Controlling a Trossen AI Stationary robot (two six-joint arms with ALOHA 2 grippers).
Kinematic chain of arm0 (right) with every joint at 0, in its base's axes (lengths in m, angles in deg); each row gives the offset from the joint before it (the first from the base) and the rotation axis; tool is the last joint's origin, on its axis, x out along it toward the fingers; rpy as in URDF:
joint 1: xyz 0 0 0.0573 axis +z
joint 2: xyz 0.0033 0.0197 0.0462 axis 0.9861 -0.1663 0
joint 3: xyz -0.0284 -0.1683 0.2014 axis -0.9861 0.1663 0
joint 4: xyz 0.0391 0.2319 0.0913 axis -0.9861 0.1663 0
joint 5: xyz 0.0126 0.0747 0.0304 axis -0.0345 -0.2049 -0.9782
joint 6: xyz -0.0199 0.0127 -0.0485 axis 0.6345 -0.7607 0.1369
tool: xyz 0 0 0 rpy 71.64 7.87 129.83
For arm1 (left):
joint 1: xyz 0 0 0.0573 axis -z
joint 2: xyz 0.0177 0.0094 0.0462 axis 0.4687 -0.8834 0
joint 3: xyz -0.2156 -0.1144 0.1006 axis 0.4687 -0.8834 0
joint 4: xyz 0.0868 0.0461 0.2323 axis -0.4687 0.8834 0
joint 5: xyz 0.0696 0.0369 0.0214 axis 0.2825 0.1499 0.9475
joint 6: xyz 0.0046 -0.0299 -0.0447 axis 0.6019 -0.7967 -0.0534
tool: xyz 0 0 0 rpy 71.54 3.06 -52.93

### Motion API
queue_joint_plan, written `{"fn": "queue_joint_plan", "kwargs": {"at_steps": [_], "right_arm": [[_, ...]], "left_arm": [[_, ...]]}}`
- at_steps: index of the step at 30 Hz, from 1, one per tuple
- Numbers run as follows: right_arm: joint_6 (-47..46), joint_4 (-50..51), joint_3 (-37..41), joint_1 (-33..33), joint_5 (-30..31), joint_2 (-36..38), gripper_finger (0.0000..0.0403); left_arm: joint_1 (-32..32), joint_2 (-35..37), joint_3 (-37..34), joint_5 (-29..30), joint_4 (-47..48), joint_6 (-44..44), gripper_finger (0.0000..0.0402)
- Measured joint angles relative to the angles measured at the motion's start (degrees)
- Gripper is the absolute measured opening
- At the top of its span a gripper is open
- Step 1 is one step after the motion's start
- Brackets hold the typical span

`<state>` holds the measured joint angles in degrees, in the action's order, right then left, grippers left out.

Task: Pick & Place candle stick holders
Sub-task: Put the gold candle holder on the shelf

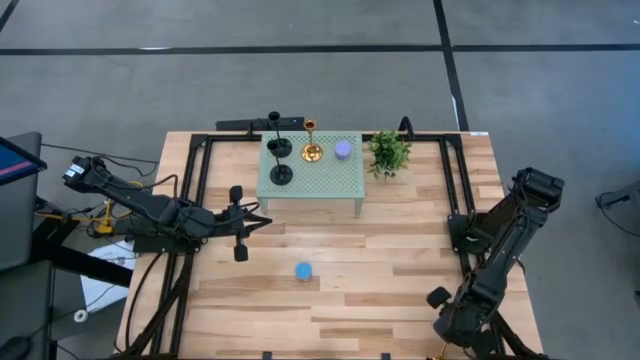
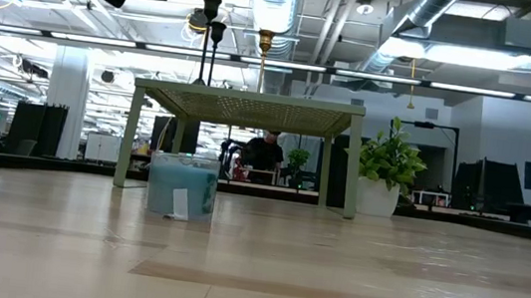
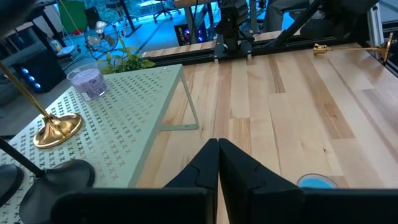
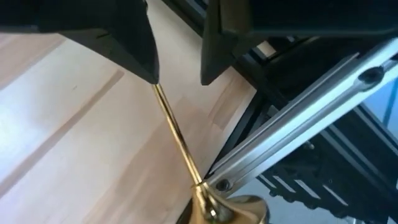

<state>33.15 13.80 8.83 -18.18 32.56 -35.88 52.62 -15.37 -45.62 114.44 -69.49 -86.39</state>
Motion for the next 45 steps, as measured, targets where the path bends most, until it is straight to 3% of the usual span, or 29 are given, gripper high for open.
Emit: {"fn": "queue_joint_plan", "kwargs": {"at_steps": [5, 14, 23, 26, 31, 35, 40, 45], "right_arm": [[0.0, -1.8, 1.2, 2.0, 3.6, 0.0, 0.0125], [-4.5, -7.2, 6.7, 2.6, 7.1, 0.0, 0.0117], [-5.2, -13.1, 10.2, 2.6, 7.2, 0.0, 0.0113], [-5.1, -12.6, 10.2, 2.6, 7.3, 0.0, 0.0092], [-5.2, -12.6, 10.2, 2.6, 6.8, 0.1, 0.0019], [-5.4, -12.5, 10.2, 2.4, 6.9, 0.1, 0.0021], [-6.0, -2.6, 7.9, 0.7, 5.4, 0.1, 0.0014], [-0.7, 13.1, 2.3, -1.9, 11.2, 0.0, 0.0013]], "left_arm": [[0.0, 0.0, 0.0, 0.0, 0.0, 0.0, 0.0011], [0.0, 0.0, 0.0, 0.0, 0.0, 0.0, 0.0011], [0.0, 0.0, 0.0, 0.0, 0.0, 0.0, 0.0011], [0.0, 0.0, 0.0, 0.0, 0.0, 0.0, 0.0011], [0.0, 0.0, 0.0, 0.0, 0.0, 0.0, 0.0011], [0.0, 0.0, 0.0, 0.0, 0.0, 0.0, 0.0011], [0.0, 0.0, 0.0, 0.0, 0.0, 0.0, 0.0011], [0.0, 0.0, 0.0, 0.0, 0.0, 0.0, 0.0011]]}}
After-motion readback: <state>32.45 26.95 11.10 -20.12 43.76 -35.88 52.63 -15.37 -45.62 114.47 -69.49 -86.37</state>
